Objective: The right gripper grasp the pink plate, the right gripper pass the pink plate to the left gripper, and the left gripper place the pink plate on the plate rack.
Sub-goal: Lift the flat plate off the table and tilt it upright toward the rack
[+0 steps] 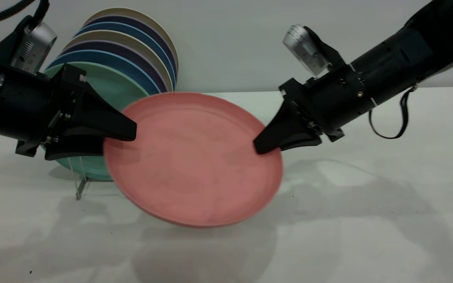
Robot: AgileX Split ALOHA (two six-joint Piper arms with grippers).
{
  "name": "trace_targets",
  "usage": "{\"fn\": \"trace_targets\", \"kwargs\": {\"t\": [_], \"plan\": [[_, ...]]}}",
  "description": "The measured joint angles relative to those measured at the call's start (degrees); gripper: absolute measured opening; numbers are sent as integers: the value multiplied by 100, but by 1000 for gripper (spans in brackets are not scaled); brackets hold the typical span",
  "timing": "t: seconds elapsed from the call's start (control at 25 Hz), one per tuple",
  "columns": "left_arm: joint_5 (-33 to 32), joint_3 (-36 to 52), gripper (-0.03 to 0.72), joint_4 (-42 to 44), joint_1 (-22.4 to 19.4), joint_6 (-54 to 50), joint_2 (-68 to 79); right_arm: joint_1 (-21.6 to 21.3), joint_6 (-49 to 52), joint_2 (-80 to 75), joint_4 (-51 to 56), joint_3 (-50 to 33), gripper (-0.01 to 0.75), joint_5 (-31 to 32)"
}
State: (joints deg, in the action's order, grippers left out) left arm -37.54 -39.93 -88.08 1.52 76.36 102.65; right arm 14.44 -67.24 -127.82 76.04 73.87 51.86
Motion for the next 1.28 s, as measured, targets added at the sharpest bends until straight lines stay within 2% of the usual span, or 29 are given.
{"fn": "trace_targets", "kwargs": {"t": [0.12, 0.2, 0.28, 0.36, 0.4, 0.56, 0.68, 0.88, 1.0, 1.16, 1.28], "plan": [[-7, 0, 404, 0, 0, 0, 0, 155, -143, 0, 243, 0, 19, 191], [-39, 0, 360, 0, 0, 0, 0, 234, -262, 0, 385, 0, 19, 302], [-74, 0, 282, 0, 0, 0, 0, 271, -377, 0, 502, -5, 19, 324], [-92, 0, 156, -6, 0, 0, 0, 278, -413, 0, 555, -5, 24, 324], [-86, 0, 120, -45, 0, 0, 0, 278, -432, 0, 555, -5, 28, 324], [-61, -6, 122, -52, 0, 0, 0, 278, -447, 0, 574, -5, 66, 318], [6, -6, 122, 30, 0, 6, 0, 259, -452, 0, 533, -5, 147, 318], [150, -6, 122, 99, 0, 17, 0, 44, -453, 0, 426, -5, 388, 395], [238, -6, 122, 138, 0, 17, 0, -260, -448, 13, 420, -5, 484, 655], [264, -52, 122, 314, 0, 40, 0, -897, -195, 18, 258, -5, 508, 1042], [58, -278, 122, 1013, 0, -171, 0, -1385, 370, 29, -453, -5, 486, 1085]]}}
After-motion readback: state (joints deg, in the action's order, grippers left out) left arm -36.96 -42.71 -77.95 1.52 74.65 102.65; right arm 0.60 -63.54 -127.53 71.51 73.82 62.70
